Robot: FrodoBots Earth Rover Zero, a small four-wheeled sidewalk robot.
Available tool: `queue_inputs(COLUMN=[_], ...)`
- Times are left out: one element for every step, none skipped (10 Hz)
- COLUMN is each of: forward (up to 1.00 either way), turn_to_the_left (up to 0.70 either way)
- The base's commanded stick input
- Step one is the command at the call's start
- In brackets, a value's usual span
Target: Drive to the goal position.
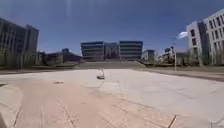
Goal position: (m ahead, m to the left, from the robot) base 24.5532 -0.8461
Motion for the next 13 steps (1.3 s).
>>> queue_inputs(forward=[0.70, 0.70, 0.70, 0.70, 0.70, 0.70, 0.70, 0.70, 0.70, 0.70, 0.70, 0.70, 0.70], turn_to_the_left=[0.00, 0.00, 0.00, 0.00, 0.00, 0.00, 0.00, 0.00, 0.00, 0.00, 0.00, 0.00, 0.00])
